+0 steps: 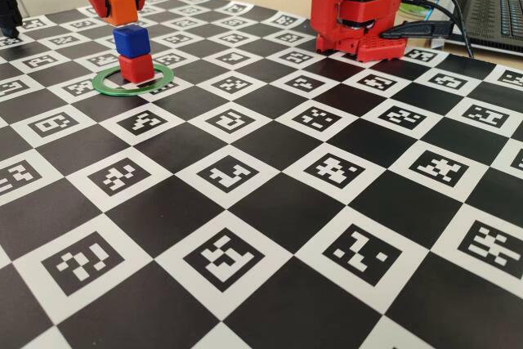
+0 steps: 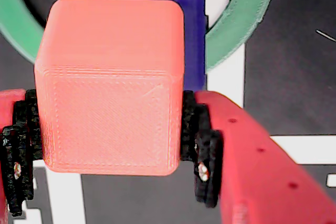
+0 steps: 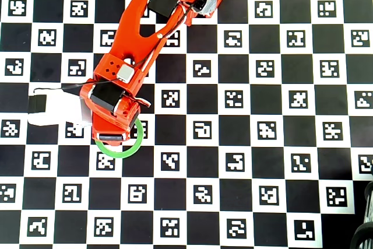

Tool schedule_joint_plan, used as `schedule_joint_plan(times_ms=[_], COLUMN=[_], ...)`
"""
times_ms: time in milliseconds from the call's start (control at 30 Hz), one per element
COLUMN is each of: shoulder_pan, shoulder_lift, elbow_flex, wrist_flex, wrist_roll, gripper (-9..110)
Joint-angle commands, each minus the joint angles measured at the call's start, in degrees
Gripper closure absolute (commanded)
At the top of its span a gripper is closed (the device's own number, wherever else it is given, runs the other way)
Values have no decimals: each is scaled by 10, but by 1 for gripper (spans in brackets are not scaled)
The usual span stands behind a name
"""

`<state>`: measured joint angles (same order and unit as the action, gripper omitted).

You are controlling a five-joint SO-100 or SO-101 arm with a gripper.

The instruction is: Grab the red cube then put it in the green circle then put the blue cube on top and finally the orange cube on top

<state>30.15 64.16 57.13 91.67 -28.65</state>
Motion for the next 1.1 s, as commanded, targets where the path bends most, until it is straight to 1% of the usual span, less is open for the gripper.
schedule_joint_plan(times_ms=[0, 767, 800, 967, 1067], shoulder_pan=[7, 9, 9, 10, 9], shoulder_lift=[22, 39, 40, 46, 49], elbow_flex=[-1, 34, 36, 37, 37], wrist_flex=[-13, -19, -15, 0, 5], wrist_roll=[2, 4, 6, 4, -3], gripper=[98, 97, 95, 78, 73])
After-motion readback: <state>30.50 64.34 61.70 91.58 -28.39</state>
